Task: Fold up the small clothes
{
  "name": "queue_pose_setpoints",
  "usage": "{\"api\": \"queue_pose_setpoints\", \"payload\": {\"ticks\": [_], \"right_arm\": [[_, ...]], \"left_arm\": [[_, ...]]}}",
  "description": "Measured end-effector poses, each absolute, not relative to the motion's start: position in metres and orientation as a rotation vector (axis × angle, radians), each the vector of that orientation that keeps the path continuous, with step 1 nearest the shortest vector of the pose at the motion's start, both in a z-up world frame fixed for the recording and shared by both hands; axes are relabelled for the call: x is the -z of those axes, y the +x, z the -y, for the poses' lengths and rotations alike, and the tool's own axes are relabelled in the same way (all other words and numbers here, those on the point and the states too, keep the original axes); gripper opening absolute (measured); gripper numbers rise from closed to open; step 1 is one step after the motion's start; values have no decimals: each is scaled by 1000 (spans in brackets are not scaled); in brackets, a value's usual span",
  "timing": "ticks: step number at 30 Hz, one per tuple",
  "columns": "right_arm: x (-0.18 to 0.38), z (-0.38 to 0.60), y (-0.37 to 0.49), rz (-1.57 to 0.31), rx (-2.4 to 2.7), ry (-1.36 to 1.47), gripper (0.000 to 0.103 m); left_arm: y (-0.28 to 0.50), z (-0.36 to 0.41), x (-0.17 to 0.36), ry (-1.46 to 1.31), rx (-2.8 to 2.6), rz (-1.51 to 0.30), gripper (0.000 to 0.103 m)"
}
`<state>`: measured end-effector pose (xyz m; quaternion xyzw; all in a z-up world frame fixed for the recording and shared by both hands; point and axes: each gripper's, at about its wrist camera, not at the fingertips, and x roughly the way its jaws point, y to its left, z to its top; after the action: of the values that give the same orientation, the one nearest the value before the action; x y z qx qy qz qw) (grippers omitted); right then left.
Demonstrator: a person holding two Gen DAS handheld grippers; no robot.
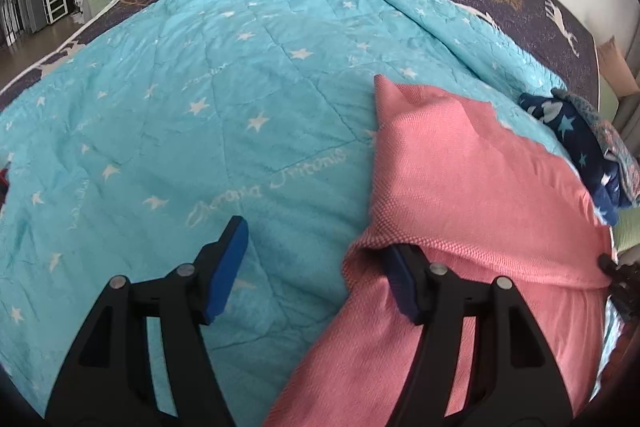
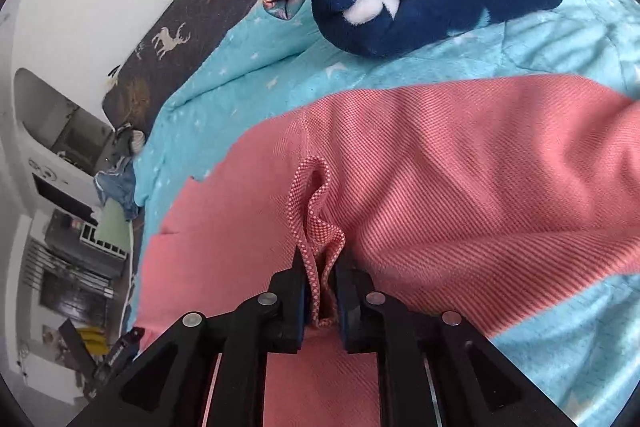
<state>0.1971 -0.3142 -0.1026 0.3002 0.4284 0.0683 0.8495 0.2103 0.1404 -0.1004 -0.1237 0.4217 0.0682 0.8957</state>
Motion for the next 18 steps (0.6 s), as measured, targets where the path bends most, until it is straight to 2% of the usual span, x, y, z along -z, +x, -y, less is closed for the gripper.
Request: {"api": "queue_pose_setpoints", "payload": {"ticks": [6,10,13,15,17,18], "right_arm": [[66,325,170,-818,-21,522,17],[55,315,165,-795,-159,523,17],[60,289,178,-819,-286,521,13],[74,278,191,-867,-257,501,13],[93,277,202,-941,-185,477,13],[104,280,205,-965,-153,469,5]], "left_arm": [[189,-119,54,-231,-47,-750,67],[205,-100,23,-250,51,-658,65],[249,-84,30,-266,121,-708,53],[280,-76,53,-248,114,-800,40],[300,-76,80,-184,10,-887,35],[310,-84,96,-168,-48,-930,31]]}}
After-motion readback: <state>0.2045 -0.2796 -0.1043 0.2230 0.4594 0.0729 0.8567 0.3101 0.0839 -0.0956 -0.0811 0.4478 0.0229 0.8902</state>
